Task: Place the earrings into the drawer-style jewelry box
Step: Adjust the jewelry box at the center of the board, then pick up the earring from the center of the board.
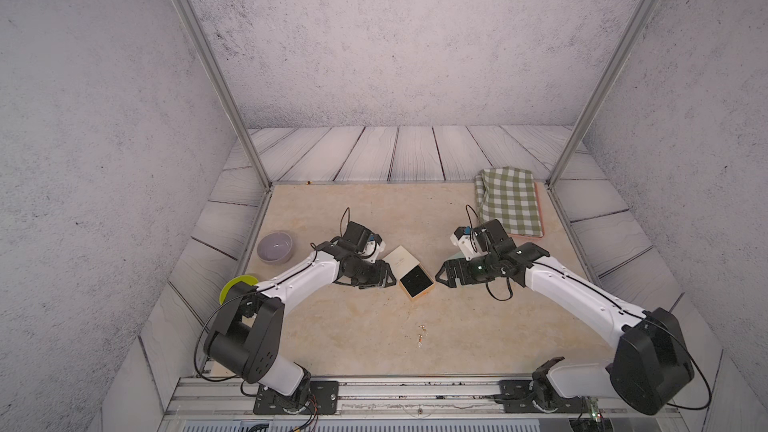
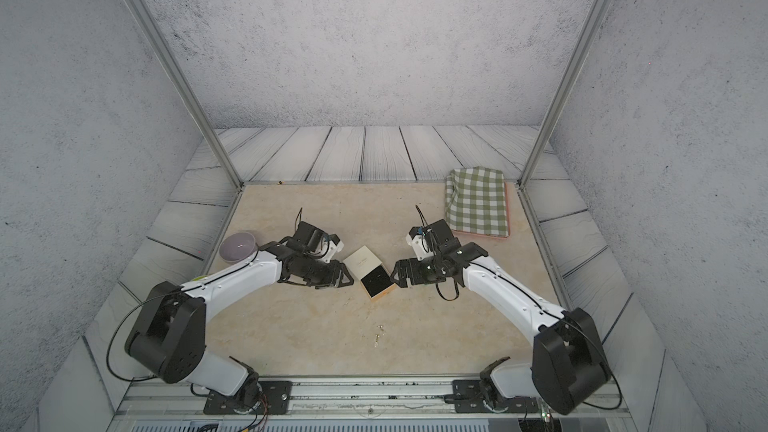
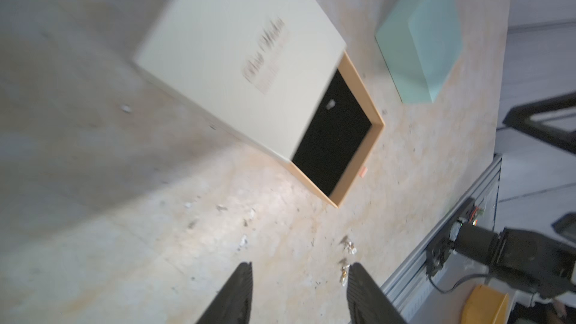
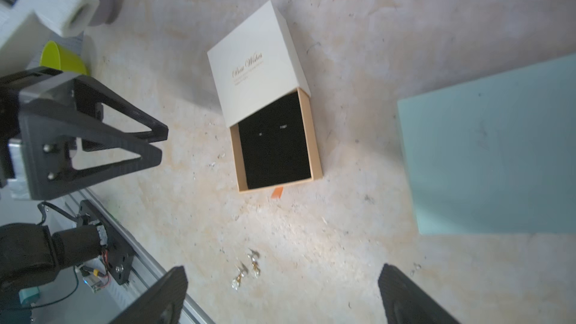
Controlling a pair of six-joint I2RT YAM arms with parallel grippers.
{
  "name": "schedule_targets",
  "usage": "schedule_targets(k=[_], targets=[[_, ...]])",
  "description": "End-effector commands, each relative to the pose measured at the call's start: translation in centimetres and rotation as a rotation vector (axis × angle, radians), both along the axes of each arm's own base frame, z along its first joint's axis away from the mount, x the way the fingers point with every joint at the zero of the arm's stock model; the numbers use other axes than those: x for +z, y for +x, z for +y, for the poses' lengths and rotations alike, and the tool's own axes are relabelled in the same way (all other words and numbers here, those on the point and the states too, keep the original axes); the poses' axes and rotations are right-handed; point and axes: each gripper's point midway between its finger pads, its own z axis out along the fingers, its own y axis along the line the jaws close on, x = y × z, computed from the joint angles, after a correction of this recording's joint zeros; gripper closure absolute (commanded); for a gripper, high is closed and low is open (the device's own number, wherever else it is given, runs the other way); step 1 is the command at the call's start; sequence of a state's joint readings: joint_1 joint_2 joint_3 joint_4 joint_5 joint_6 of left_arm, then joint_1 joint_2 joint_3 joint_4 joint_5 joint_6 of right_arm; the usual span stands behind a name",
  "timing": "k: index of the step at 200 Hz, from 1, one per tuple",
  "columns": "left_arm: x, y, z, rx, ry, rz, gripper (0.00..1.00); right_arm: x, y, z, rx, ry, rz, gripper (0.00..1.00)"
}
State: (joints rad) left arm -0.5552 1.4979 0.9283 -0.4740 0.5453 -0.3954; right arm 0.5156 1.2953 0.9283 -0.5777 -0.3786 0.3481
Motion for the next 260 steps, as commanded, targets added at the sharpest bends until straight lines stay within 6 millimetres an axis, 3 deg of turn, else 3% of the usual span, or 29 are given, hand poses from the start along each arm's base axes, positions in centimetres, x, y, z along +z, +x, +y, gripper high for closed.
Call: schedule_targets(k=[1, 31, 68, 89, 109, 130, 153, 194, 260], targets=[[-1.8, -4.3, -0.7, -0.213, 0.083, -0.036, 0.47, -0.7, -1.8, -1.3, 0.005, -0.008, -0.017, 0.01], [-2.9, -5.9, -0.6, -0.452, 0.239, -0.162, 0.48, 1.1, -1.5, -1.2, -0.026, 0.095, -0.173, 0.01], [-2.0, -5.6, -4.0, -0.637, 0.22, -0.32, 0.49, 2.5, -1.2, -0.8, 0.024, 0.152, -0.316, 0.0], [-3.0, -5.8, -5.0, -0.716, 0.247, -0.4, 0.5, 3.1, -1.1, -1.0, 0.025, 0.162, -0.38, 0.0], [-3.9, -5.8, -5.1, -0.699, 0.256, -0.363, 0.52, 2.3, -1.4, -0.9, -0.025, 0.203, -0.326, 0.02], [-3.7, -6.5, -5.4, -0.662, 0.208, -0.347, 0.52, 0.1, -2.3, -1.1, -0.064, 0.219, -0.229, 0.04], [-3.7, -7.5, -5.5, -0.665, 0.179, -0.373, 0.52, -0.7, -2.8, -1.3, -0.048, 0.198, -0.215, 0.04], [-4.2, -9.8, -5.5, -0.926, 0.127, -0.495, 0.55, -0.4, -2.6, -1.2, -0.035, 0.199, -0.242, 0.04], [-5.9, -7.4, -6.0, -1.021, 0.217, -0.61, 0.55, 0.6, -2.3, -1.2, -0.02, 0.198, -0.274, 0.04]])
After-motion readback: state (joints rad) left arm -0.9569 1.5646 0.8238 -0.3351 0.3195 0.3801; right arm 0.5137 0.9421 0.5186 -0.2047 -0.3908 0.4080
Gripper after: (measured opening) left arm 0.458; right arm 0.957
